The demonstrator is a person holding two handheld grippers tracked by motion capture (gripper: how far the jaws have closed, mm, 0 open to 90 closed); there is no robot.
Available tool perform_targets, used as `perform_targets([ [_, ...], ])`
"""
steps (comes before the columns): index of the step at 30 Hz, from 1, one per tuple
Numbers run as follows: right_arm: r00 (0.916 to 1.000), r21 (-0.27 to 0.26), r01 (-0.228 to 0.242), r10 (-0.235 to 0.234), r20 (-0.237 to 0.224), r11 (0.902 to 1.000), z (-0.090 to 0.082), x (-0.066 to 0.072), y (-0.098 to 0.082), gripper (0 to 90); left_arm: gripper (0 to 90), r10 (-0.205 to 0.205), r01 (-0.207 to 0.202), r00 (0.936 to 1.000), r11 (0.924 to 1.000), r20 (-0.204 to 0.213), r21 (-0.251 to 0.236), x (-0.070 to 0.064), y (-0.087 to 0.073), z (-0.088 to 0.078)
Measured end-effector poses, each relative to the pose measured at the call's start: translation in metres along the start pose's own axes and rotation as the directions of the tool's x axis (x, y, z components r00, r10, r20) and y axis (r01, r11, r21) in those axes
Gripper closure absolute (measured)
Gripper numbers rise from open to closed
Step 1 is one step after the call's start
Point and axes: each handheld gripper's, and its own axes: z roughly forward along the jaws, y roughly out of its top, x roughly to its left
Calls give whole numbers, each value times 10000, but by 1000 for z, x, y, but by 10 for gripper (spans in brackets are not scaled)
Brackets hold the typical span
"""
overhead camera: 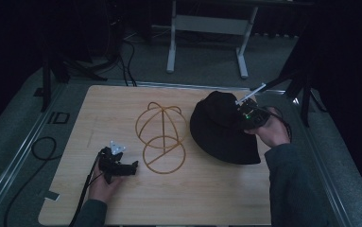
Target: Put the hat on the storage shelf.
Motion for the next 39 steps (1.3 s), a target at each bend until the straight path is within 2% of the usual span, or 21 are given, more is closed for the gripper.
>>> perform_targets([
  [16, 9997, -702, 213, -222, -132, 9973, -40, 0, 1, 877, 13, -10, 10, 10000, 10000, 11, 9, 0, 0, 0],
  [39, 9963, -1443, 606, -688, -524, 9877, -75, 3, 4, 877, 13, 3, -3, 10000, 10000, 11, 12, 0, 0, 0],
])
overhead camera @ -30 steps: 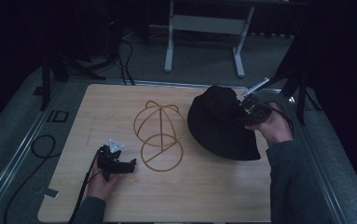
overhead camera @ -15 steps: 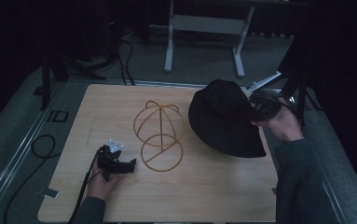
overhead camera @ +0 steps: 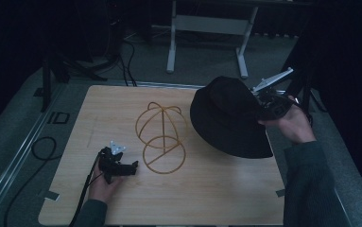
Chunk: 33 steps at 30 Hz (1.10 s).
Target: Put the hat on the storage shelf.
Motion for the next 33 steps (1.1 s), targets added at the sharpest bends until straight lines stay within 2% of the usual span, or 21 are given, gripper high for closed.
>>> perform_targets([
  [13, 9991, -384, 232, -245, -344, 9990, -13, 6, 6, 876, 13, -1, 1, 10000, 10000, -2, -6, 0, 0, 0],
  [26, 9971, -657, 525, -559, -520, 9965, -19, 13, 13, 877, 13, 15, -15, 10000, 10000, -10, -3, 0, 0, 0],
  [33, 9961, -898, 509, -571, -673, 9947, -21, 15, 16, 877, 13, 12, -12, 10000, 10000, -15, -14, 0, 0, 0],
])
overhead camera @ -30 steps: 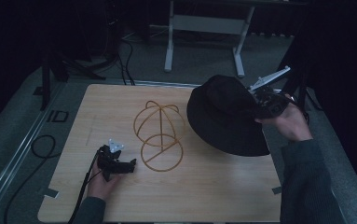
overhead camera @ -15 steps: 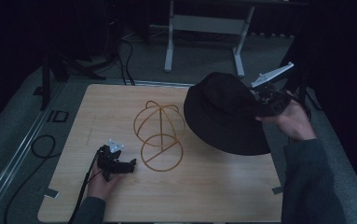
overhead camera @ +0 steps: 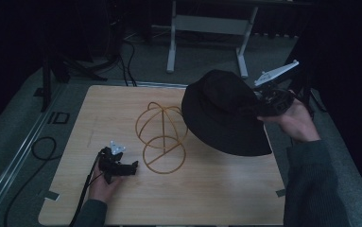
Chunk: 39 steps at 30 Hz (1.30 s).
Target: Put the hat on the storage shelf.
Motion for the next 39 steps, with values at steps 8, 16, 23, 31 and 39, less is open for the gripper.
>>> perform_targets([
  [8, 10000, -216, 3, -4, -90, 9998, -1, 1, 3, 877, 13, 5, -5, 10000, 10000, 5, 12, 0, 0, 0],
  [16, 9999, -539, 16, -23, -127, 9985, -10, 2, 6, 877, 13, 4, -4, 10000, 10000, 7, 13, 0, 0, 0],
  [23, 9993, -738, 125, -150, -340, 9972, -12, 5, 11, 877, 13, -18, 18, 10000, 10000, 9, 22, 0, 0, 0],
  [31, 9982, -1040, 163, -221, -556, 9944, -10, 9, 15, 877, 13, -13, 13, 10000, 10000, 6, 21, 0, 0, 0],
  [39, 9968, -1242, 281, -371, -709, 9919, -7, 15, 24, 877, 13, -18, 18, 10000, 10000, 9, 18, 0, 0, 0],
])
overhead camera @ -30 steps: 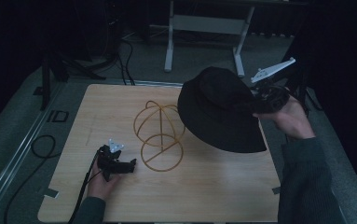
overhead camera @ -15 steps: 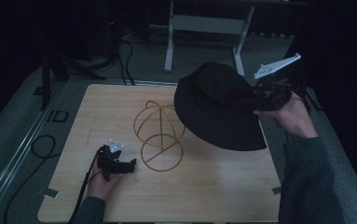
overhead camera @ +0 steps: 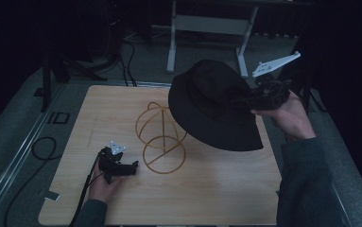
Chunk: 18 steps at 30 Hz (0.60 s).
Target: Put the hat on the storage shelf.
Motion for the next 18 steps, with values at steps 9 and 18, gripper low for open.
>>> perform_targets([
  [9, 9992, -217, 270, -277, -294, 9994, 4, 10, 11, 876, 13, 5, -5, 10000, 10000, 1, 2, 0, 0, 0],
  [18, 9970, -346, 415, -437, -636, 9985, 18, 18, 20, 876, 13, -7, 7, 10000, 10000, -2, -2, 0, 0, 0],
])
